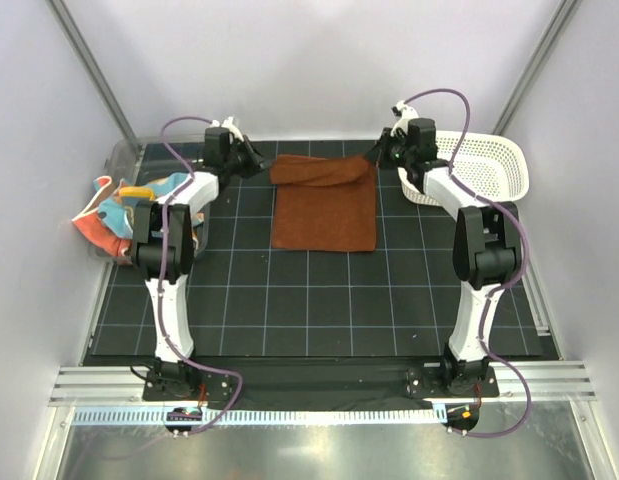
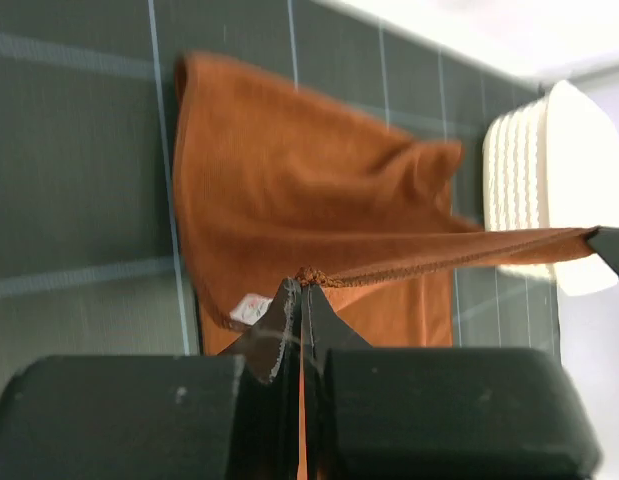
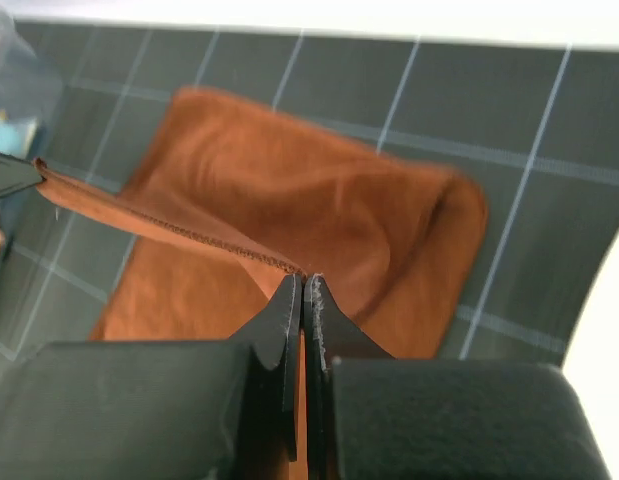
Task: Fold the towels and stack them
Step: Fold the towel
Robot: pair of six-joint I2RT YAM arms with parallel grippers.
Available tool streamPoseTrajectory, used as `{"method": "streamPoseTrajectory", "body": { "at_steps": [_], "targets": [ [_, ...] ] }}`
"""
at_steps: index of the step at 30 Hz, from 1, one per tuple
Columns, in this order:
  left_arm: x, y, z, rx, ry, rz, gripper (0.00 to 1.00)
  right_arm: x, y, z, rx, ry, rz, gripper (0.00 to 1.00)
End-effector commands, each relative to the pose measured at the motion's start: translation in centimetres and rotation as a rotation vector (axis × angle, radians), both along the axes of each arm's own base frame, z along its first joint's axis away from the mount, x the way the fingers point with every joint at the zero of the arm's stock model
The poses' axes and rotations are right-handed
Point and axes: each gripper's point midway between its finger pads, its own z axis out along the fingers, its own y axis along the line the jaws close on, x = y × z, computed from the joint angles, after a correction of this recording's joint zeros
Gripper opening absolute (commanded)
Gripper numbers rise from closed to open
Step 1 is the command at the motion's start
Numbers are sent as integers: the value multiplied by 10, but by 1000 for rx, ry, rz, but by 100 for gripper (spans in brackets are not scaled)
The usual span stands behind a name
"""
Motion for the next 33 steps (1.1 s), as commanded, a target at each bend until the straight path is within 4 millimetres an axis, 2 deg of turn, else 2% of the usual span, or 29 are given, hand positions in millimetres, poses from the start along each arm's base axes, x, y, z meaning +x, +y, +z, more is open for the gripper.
{"method": "streamPoseTrajectory", "body": {
  "at_steps": [1, 4, 5, 7, 8, 10, 14, 16, 18, 19, 21, 22, 25, 33],
  "targets": [
    [-18, -6, 66, -21, -151, -69, 0, -24, -9, 53, -51, -96, 20, 1],
    [-37, -6, 56, -17, -119, -84, 0, -41, -14, 51, -70, -78, 17, 1],
    [-44, -5, 46, -12, -96, -88, 0, -44, -14, 53, -69, -80, 19, 1],
    [-54, -6, 51, -14, -101, -96, 0, -60, -16, 48, -78, -49, 27, 1],
    [-61, -7, 44, -11, -84, -101, 0, -64, -17, 47, -77, -41, 25, 1],
    [-70, -9, 48, -9, -87, -108, 0, -75, -18, 33, -81, 3, 29, 1],
    [-89, -14, 34, -2, -50, -131, 0, -91, -21, 23, -79, 36, 25, 1],
    [-94, -14, 29, 10, -41, -134, 0, -100, -23, 12, -89, 63, 24, 1],
    [-100, -14, 21, 20, -22, -137, 0, -107, -24, 9, -91, 72, 23, 1],
    [-104, -13, 14, 31, -11, -139, 0, -114, -25, -3, -93, 98, 24, 1],
    [-110, -13, 5, 40, 8, -144, 0, -120, -27, -7, -97, 106, 19, 1],
    [-113, -12, -2, 52, 20, -137, 0, -126, -27, -15, -100, 124, 17, 1],
    [-117, -14, -9, 86, 25, -138, 0, -133, -26, -25, -83, 153, 22, 1],
    [-123, -15, -14, 136, 37, -129, 0, -140, -21, -29, -41, 174, 31, 1]
  ]
}}
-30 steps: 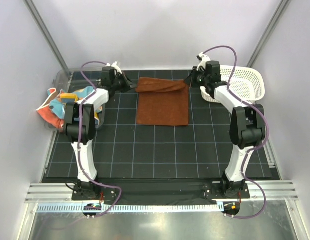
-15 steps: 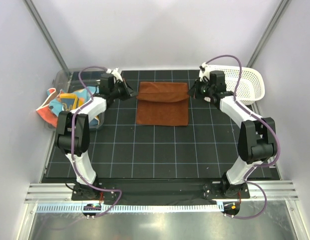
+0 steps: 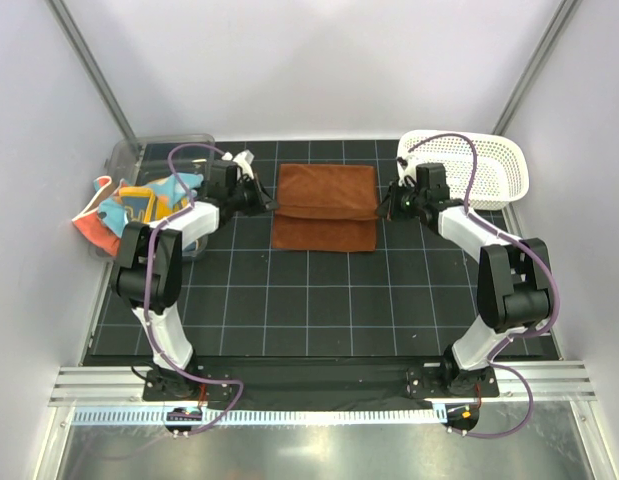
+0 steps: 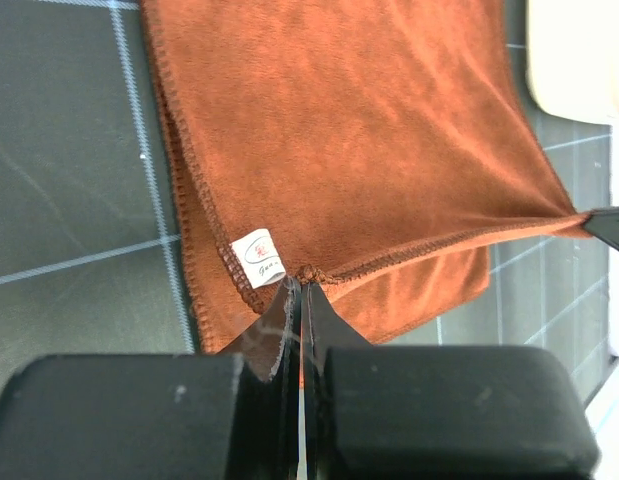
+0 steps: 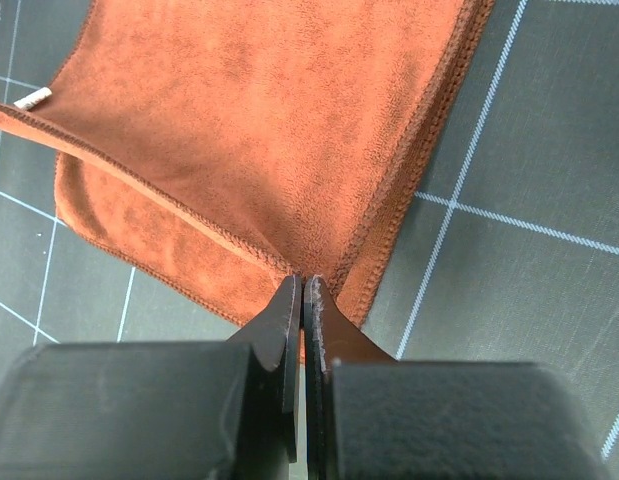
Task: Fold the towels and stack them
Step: Fold the towel
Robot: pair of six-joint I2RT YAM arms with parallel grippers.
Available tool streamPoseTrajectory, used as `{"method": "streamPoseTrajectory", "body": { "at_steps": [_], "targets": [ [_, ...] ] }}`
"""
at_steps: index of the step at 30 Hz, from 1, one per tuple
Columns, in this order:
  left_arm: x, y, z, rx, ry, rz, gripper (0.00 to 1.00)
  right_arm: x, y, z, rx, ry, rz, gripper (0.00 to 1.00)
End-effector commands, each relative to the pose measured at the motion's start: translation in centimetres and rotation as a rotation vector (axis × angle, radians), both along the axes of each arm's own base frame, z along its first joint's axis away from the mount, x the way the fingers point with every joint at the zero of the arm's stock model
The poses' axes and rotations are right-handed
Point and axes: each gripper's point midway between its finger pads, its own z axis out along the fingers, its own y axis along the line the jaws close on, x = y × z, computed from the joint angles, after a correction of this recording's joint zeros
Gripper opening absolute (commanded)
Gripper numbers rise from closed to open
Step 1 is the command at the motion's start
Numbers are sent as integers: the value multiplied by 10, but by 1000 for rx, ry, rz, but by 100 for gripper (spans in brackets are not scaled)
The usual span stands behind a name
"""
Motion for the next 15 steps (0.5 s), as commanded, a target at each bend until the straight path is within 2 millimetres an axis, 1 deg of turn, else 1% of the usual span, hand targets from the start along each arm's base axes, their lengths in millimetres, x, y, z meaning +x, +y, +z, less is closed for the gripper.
{"method": "streamPoseTrajectory", "body": {
  "at_steps": [1, 2, 3, 4, 5, 6, 9, 11, 13, 15],
  "targets": [
    [3, 7, 23, 53, -84, 27, 0, 5, 3, 33, 48, -90, -7, 1],
    [2, 10, 21, 70, -83, 40, 0, 4, 2, 32, 48, -86, -11, 1],
    [1, 15, 16, 99, -80, 62, 0, 1, 1, 26, 46, -70, -13, 1],
    [-1, 16, 14, 104, -73, 63, 0, -1, 1, 22, 51, -57, -19, 1],
    [-3, 15, 13, 104, -70, 61, 0, -3, 3, 21, 56, -56, -15, 1],
    [-7, 15, 8, 105, -58, 56, 0, -8, 3, 15, 61, -41, -15, 1],
    [-12, 11, 3, 109, -47, 44, 0, -14, 5, 7, 80, -14, -16, 1],
    [-14, 9, -1, 107, -37, 36, 0, -15, 6, 6, 87, -6, -15, 1],
    [-15, 8, -3, 112, -33, 34, 0, -11, 7, 9, 97, -30, -14, 1],
    [-16, 8, -5, 113, -28, 34, 0, -12, 8, 6, 100, -20, -13, 1]
  ]
}}
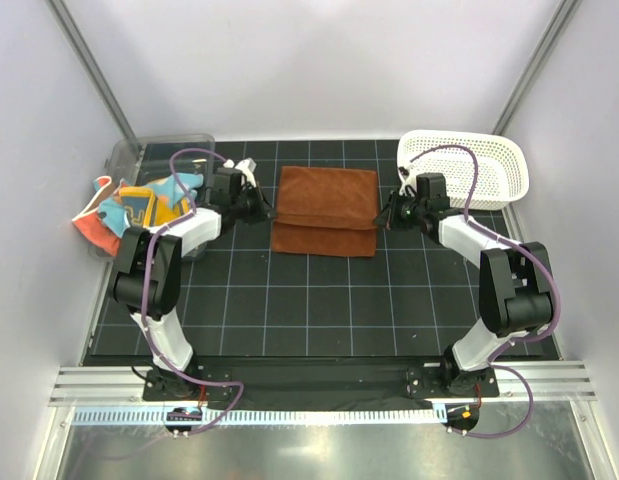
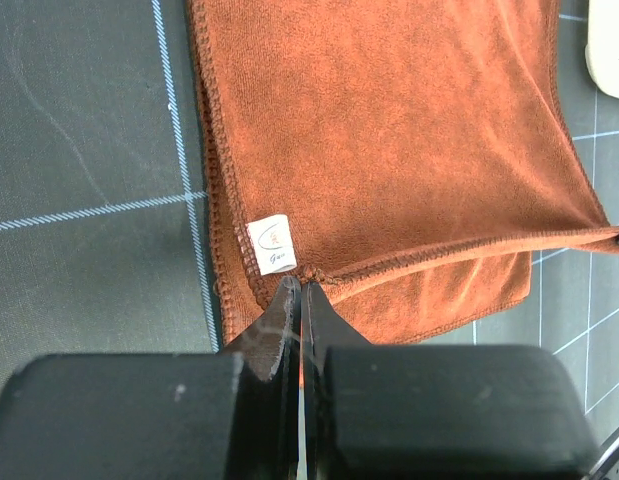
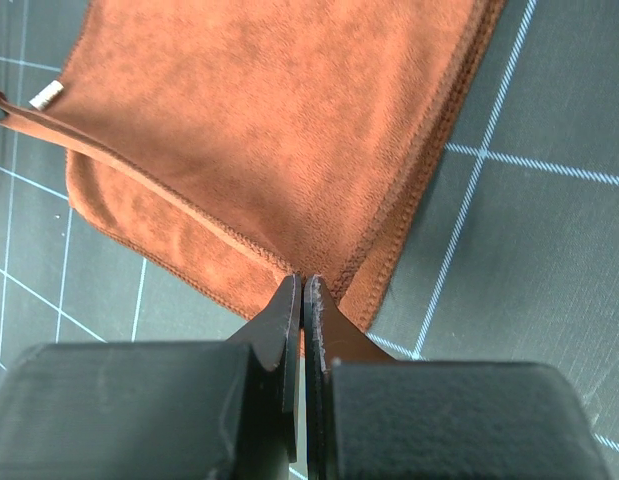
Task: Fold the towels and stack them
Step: Fold the towel
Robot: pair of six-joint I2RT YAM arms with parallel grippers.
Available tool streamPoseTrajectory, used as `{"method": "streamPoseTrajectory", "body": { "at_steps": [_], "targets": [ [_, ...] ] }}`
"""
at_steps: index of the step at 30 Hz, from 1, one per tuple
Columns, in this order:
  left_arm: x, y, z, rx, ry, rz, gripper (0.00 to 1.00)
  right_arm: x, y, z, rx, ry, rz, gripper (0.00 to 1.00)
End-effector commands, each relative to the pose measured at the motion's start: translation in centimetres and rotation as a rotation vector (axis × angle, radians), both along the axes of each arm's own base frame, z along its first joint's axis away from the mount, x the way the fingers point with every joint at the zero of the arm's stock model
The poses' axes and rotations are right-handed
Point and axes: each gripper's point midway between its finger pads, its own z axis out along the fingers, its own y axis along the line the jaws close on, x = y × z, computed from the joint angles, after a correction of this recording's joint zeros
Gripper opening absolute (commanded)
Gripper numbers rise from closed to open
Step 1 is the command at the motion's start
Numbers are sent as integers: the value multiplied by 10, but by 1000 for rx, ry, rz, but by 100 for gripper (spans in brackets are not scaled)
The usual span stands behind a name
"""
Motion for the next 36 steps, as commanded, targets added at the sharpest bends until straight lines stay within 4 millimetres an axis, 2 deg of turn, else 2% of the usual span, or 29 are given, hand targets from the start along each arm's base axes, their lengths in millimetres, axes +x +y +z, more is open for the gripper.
{"method": "streamPoseTrajectory", "body": {
  "at_steps": [1, 4, 11, 14, 16, 21, 28, 32, 33, 35, 36],
  "targets": [
    [1, 2, 10, 22, -38, 1, 0, 10, 4, 22, 39, -78, 1, 1],
    [0, 2, 10, 19, -35, 0, 0, 9, 5, 21, 44, -73, 4, 1],
    [-1, 5, 28, 31, -45, 35, 0, 13, 1, 43, 34, -71, -29, 1],
    [-7, 4, 28, 26, -33, 35, 0, 4, 2, 34, 28, -46, -32, 1],
    [-13, 3, 23, 25, -24, 36, 0, -6, 2, 20, 22, -15, -37, 1],
    [-26, -2, 3, 44, 17, 19, 0, -19, 2, -2, 27, 30, -35, 1],
    [-38, -8, -8, 60, 32, 7, 0, -25, 6, -8, 51, 46, -16, 1],
    [-35, -10, -1, 55, 25, 8, 0, -16, 5, 1, 45, 23, -29, 1],
    [-26, -13, 14, 46, -3, 16, 0, -6, 5, 17, 40, -7, -32, 1],
    [-23, -13, 28, 44, -12, 25, 0, -1, 3, 32, 31, -13, -44, 1],
    [-17, -14, 46, 32, -43, 32, 0, 5, 4, 46, 34, -39, -46, 1]
  ]
}}
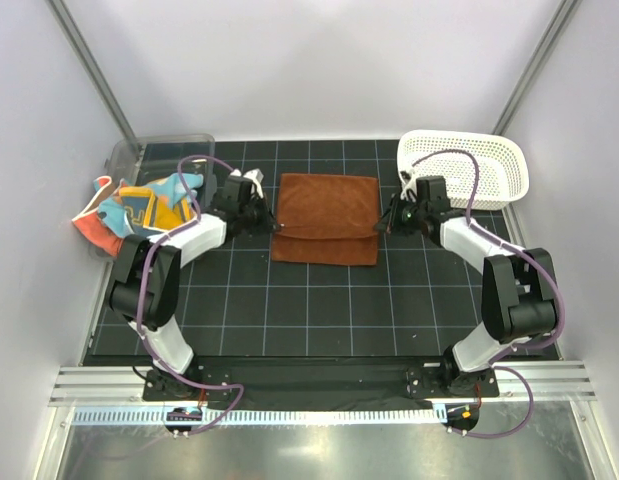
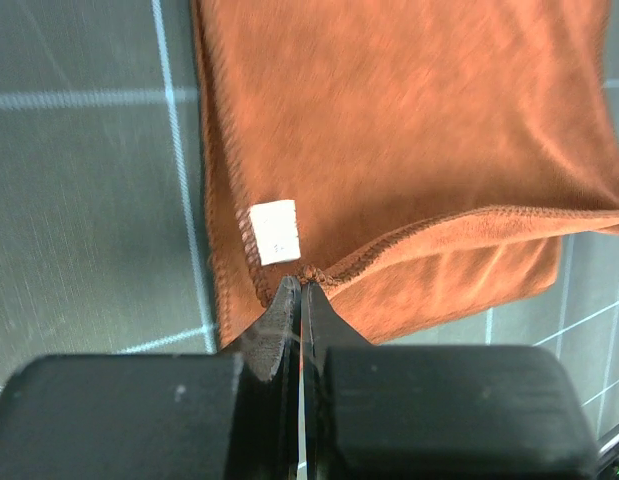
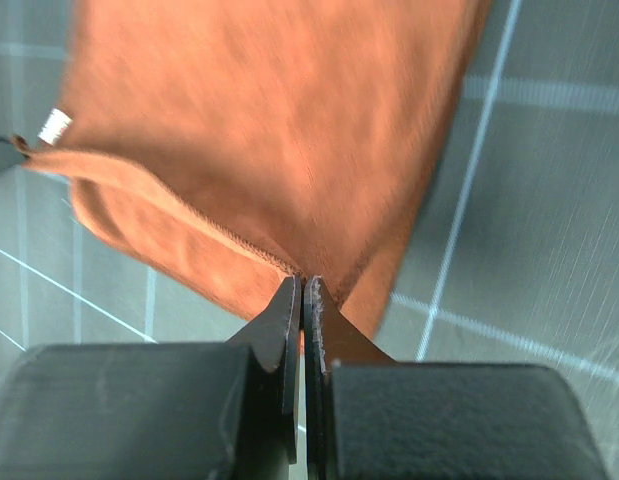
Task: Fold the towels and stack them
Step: Fold the towel
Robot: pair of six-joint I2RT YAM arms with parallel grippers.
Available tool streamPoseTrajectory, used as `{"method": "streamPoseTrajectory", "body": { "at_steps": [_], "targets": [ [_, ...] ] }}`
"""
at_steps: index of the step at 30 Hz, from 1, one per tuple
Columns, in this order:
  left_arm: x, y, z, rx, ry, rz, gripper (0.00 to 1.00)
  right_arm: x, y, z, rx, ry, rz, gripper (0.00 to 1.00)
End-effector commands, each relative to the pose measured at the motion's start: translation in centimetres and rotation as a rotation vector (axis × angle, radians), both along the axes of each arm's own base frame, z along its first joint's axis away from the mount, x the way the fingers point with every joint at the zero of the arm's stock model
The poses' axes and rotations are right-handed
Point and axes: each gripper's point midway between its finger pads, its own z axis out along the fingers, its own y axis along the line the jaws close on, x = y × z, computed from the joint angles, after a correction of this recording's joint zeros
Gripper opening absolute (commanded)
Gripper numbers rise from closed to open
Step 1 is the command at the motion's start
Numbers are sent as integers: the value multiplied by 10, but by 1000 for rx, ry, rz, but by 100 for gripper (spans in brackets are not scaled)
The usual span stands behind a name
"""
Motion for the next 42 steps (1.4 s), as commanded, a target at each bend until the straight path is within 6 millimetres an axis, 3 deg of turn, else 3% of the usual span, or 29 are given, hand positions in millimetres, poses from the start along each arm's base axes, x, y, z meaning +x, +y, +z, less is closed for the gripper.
{"method": "streamPoseTrajectory", "body": {
  "at_steps": [1, 4, 7, 12, 18, 26, 27, 28, 29, 34, 38, 42],
  "targets": [
    [23, -4, 64, -31, -121, 33, 0, 29, 2, 59, 8, -131, -17, 1],
    [20, -5, 71, -20, -124, 25, 0, 22, 0, 61, -4, -116, -20, 1],
    [15, -4, 65, -13, -113, 19, 0, 9, -4, 52, -21, -94, -16, 1],
    [0, 3, 42, 5, -78, 38, 0, -12, -1, 29, 2, -43, -10, 1],
    [-14, 7, 11, 34, -14, 41, 0, -20, 4, 5, 25, -2, -1, 1],
    [-23, 4, 6, 37, -1, 22, 0, -31, 7, -12, 45, 29, -1, 10],
    [-25, 2, 5, 34, 4, 19, 2, -35, 8, -14, 48, 36, 2, 19],
    [-27, 2, 5, 37, 10, 21, 5, -36, 7, -14, 49, 40, -1, 22],
    [-30, 1, 3, 43, 20, 21, 16, -39, 8, -14, 49, 43, 2, 23],
    [-45, 8, -1, 78, 56, 59, 36, -56, -4, -14, 8, 105, -55, 37],
    [-51, 18, 12, 77, 59, 133, 48, -72, -18, -25, -48, 203, -132, 39],
    [-50, 20, 21, 61, 58, 180, 55, -75, -15, -31, -22, 266, -165, 39]
  ]
}}
